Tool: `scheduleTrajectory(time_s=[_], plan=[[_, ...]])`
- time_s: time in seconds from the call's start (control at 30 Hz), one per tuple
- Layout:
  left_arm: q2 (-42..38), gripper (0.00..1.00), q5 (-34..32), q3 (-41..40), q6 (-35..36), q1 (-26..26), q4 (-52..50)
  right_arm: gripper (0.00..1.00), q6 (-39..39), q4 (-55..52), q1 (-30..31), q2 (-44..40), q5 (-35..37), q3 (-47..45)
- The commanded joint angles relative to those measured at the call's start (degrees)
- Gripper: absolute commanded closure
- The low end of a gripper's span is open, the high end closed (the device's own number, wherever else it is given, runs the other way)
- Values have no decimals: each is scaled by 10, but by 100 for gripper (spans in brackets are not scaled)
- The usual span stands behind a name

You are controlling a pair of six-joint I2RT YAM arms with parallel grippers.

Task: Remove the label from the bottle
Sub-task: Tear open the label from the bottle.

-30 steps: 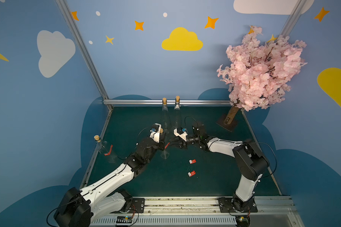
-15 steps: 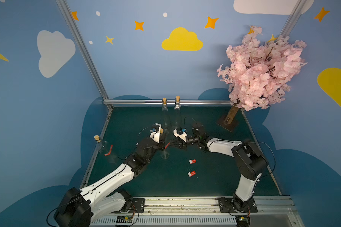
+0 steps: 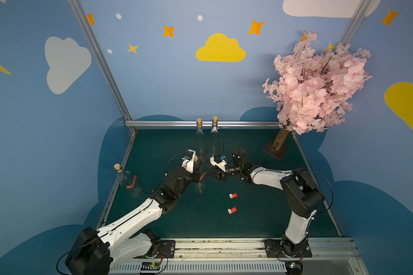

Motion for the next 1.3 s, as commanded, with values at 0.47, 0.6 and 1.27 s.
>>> scheduleTrajectory(time_s=[0.47, 0.6, 1.27], plan=[[1, 97, 11, 1, -1, -4, -5, 95, 3, -4, 3, 6, -9, 14], [2, 97, 7, 1, 1, -4, -6, 98, 3, -5, 3, 3, -8, 12], [5, 97, -20, 6, 1, -4, -21, 100, 4, -7, 5, -28, 4, -17]])
